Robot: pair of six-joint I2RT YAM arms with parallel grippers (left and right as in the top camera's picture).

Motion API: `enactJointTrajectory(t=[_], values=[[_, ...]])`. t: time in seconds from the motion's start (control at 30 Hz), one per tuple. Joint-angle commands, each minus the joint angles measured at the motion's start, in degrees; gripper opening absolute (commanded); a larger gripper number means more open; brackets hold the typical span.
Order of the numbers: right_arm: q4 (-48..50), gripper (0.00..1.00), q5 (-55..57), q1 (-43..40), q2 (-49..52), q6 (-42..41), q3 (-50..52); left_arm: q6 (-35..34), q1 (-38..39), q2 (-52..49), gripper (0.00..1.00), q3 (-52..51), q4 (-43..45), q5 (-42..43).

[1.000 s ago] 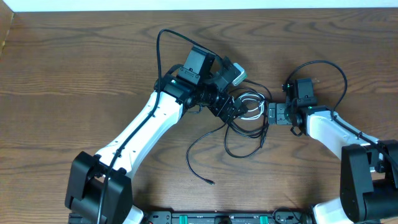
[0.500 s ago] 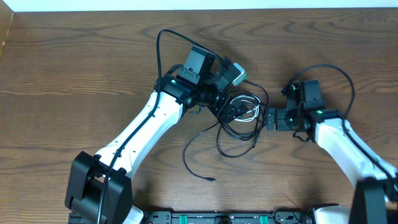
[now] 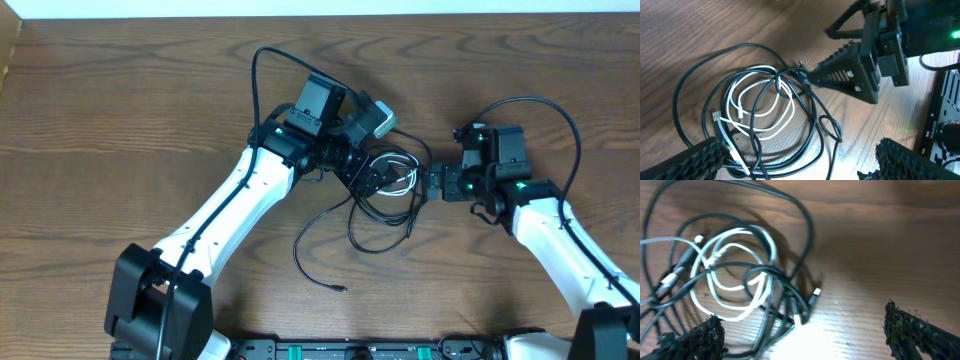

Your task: Untangle cables

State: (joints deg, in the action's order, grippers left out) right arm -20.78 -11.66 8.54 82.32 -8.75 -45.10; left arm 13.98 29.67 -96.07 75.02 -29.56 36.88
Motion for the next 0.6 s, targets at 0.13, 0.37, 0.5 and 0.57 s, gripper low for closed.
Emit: enactJointTrajectory(t=[0.13, 0.37, 0.5, 0.57], values=[[4.33, 0.91, -10.80, 2.75, 5.25, -1.95, 0.15, 1.01, -0.22, -0.15, 0.98, 0.79, 0.09, -0.50], [6.95, 0.88, -14.47, 5.86, 6.38, -4.28, 0.15, 1.03, -0.24, -0.15, 0.98, 0.79, 0.09, -0.52], [6.86, 0.87, -11.17, 6.25, 6.62, -4.52, 0.17, 1.03, -0.24, -0.15, 0.98, 0.79, 0.09, -0.52], [7.08, 0.86, -10.32, 6.25, 7.32, -4.50, 0.17, 1.03, -0.24, -0.15, 0.98, 0.79, 0.09, -0.52]])
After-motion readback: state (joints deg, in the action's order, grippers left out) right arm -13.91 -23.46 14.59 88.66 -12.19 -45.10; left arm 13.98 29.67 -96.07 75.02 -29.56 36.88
